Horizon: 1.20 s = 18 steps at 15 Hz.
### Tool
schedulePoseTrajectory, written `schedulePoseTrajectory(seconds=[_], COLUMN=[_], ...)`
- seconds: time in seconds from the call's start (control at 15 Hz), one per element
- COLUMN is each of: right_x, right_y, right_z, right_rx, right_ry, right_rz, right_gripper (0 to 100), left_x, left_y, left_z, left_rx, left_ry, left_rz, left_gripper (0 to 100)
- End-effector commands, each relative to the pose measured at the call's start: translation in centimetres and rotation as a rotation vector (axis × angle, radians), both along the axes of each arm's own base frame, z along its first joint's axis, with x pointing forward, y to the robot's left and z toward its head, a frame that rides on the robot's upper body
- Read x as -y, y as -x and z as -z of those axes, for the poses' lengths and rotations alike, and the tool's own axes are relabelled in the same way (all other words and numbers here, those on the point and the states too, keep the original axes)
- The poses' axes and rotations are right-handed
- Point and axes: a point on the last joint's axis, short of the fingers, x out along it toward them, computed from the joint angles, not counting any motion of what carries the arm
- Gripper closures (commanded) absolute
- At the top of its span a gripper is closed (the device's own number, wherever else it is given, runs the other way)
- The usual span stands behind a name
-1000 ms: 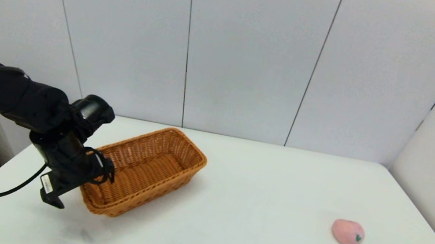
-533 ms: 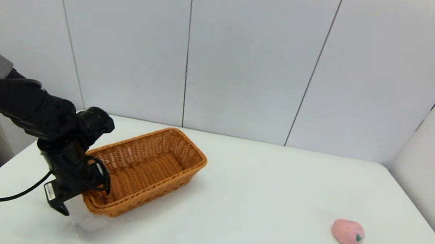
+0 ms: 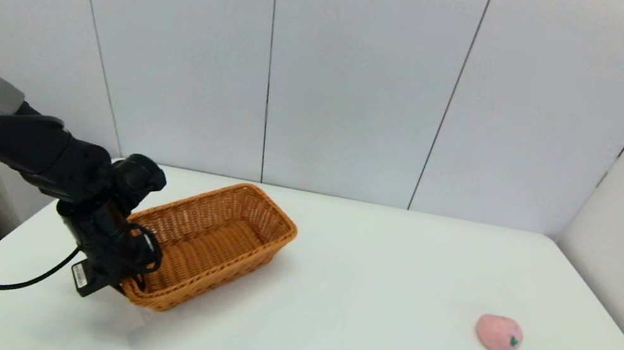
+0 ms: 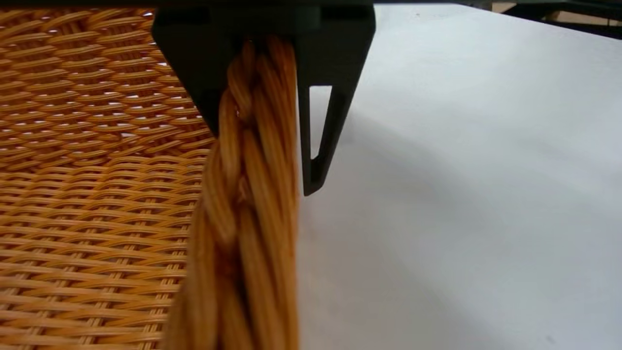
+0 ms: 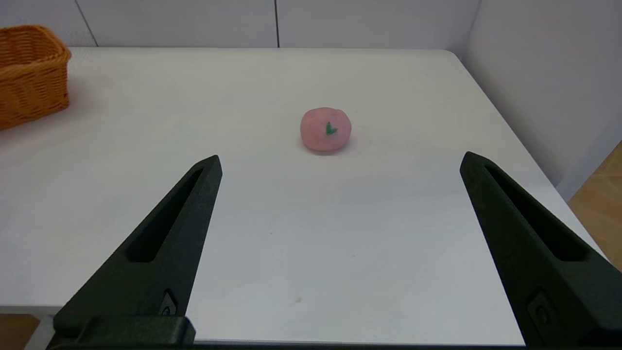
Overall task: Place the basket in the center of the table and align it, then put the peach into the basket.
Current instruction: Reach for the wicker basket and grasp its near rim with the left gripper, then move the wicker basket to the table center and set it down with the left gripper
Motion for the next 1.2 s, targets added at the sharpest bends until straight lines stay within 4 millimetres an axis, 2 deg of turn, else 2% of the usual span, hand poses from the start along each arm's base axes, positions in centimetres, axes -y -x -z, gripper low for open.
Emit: schedulePoseTrajectory(seconds=[0.07, 0.13, 0.33, 0.73, 0.87, 1.13, 1.2], right_x=[0.0, 0.0, 0.0, 0.0, 0.0, 0.0, 0.0], right_y=[0.0, 0.0, -0.1, -0.2, -0.2, -0.1, -0.1], right_z=[0.0, 0.0, 0.0, 0.0, 0.0, 0.0, 0.0], right_rx=[-0.003, -0.005, -0.009, -0.021, -0.021, -0.020, -0.018], right_ry=[0.007, 0.007, 0.010, 0.013, 0.013, 0.013, 0.013], right_rz=[-0.003, -0.005, -0.006, -0.008, -0.008, -0.008, -0.008], right_gripper=[0, 0, 0, 0, 0, 0, 0], left_x=[-0.5, -0.7, -1.9, -1.7, 0.6, 7.6, 9.1], left_y=[-0.2, -0.2, -0.2, 0.7, 1.3, 2.7, 3.1], left_z=[-0.5, -0.9, -3.6, -6.2, -6.6, -8.1, -7.8], left_rx=[0.005, 0.019, 0.126, 0.225, 0.225, 0.180, 0.153], left_ry=[0.091, 0.120, 0.348, 0.375, 0.365, 0.356, 0.322], left_rz=[-0.012, -0.011, 0.034, 0.133, 0.277, 0.498, 0.550], left_gripper=[100, 100, 100, 100, 100, 100, 100])
